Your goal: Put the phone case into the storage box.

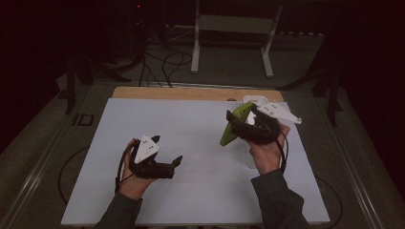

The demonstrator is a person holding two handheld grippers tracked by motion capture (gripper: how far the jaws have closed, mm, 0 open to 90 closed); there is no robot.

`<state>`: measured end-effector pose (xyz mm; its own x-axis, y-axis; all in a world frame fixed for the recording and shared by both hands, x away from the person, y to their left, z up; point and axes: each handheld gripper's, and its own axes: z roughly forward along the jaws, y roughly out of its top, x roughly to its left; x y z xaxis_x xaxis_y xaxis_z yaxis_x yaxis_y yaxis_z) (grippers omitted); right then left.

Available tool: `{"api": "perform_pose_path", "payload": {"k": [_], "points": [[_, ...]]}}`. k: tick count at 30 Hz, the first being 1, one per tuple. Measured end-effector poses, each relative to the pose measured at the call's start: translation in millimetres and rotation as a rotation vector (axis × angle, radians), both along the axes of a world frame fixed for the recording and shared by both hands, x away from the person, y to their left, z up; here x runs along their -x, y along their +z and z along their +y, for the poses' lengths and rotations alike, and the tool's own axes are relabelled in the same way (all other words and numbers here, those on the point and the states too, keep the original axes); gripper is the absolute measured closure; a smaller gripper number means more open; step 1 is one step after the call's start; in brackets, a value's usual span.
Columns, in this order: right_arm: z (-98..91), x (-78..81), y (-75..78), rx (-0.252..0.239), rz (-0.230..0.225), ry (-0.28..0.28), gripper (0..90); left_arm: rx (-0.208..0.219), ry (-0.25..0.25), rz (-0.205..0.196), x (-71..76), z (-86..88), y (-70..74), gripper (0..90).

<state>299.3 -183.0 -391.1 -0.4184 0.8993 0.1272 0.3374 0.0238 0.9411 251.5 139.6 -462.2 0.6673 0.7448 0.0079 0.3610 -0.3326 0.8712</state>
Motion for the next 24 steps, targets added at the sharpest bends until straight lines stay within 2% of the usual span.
{"api": "perform_pose_path", "payload": {"k": [24], "points": [[-7.5,-11.6,3.0,0.040,0.002,-0.045,17.0,0.017,0.026,0.009,2.2,23.7,-4.3,3.3]]}}
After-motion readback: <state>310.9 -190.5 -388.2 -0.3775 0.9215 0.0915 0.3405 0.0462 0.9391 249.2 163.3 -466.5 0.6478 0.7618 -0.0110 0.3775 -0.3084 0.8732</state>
